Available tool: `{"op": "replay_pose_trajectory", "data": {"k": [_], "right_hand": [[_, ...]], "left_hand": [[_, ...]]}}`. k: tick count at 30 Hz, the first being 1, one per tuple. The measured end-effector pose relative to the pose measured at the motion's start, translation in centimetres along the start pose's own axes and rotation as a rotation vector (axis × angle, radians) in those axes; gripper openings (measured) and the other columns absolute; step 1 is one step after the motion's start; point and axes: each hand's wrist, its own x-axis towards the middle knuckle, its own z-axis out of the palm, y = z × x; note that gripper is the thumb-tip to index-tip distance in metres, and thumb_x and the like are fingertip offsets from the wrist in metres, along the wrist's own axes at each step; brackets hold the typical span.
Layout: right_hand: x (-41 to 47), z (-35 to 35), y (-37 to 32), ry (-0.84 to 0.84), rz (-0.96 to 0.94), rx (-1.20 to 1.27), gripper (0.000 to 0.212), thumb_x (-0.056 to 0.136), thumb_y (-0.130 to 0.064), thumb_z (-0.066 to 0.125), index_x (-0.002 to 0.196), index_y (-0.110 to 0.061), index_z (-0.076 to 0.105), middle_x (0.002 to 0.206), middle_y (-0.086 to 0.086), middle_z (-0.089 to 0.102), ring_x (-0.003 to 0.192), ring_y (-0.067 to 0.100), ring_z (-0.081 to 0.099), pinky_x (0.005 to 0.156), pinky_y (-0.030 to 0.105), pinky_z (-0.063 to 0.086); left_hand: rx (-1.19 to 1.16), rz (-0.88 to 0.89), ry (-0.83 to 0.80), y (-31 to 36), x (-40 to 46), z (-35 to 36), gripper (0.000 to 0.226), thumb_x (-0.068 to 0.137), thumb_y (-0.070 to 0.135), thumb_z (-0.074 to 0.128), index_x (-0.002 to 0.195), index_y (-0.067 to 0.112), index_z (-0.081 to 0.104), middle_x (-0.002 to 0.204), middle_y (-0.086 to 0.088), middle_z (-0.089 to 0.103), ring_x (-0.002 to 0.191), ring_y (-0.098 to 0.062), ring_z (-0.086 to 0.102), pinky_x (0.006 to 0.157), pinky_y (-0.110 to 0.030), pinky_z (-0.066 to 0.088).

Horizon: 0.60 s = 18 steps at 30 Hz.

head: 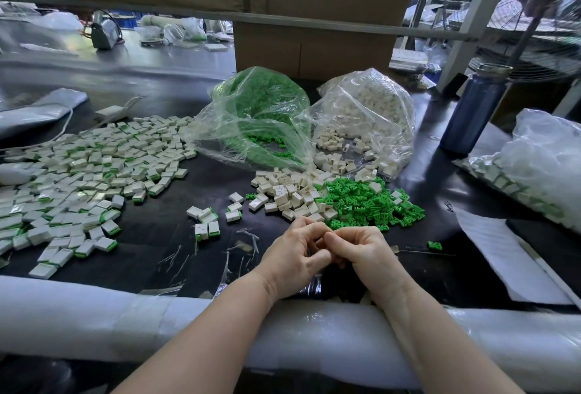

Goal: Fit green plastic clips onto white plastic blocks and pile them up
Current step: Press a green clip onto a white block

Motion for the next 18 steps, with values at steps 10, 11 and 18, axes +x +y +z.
{"op": "replay_pose_trajectory", "data": {"k": [10,11,18], "right_hand": [[0.09,-0.02,0.19,0.000,-0.025,0.029,0.019,0.083,-0.015,0.062,0.071,-0.006,0.072,0.051,0.000,0.057,0.048,0.005,0.048,0.048,0.014,0.041],[0.09,0.01,0.13,-0.006,-0.039,0.017,0.019,0.081,-0.022,0.062,0.072,-0.009,0.073,0.053,0.001,0.059,0.050,0.006,0.050,0.049,0.015,0.042],[0.25,-0.15,0.18,0.171,-0.101,-0.021,0.008,0.084,-0.008,0.064,0.087,-0.013,0.070,0.070,-0.003,0.072,0.064,0.006,0.066,0.054,0.018,0.052]], "left_hand": [[-0.023,0.022,0.030,-0.09,0.01,0.07,0.012,0.077,0.023,0.057,0.083,0.033,0.059,0.095,0.009,0.045,0.080,-0.013,0.053,0.085,-0.029,0.047],[-0.046,0.035,0.047,-0.23,0.06,0.07,0.013,0.082,0.016,0.060,0.085,0.029,0.061,0.095,0.009,0.045,0.078,-0.011,0.051,0.082,-0.024,0.046],[-0.054,0.023,0.185,-0.56,0.44,-0.06,0.013,0.087,0.013,0.063,0.098,0.007,0.067,0.107,-0.008,0.048,0.076,-0.012,0.049,0.072,-0.009,0.042]]}}
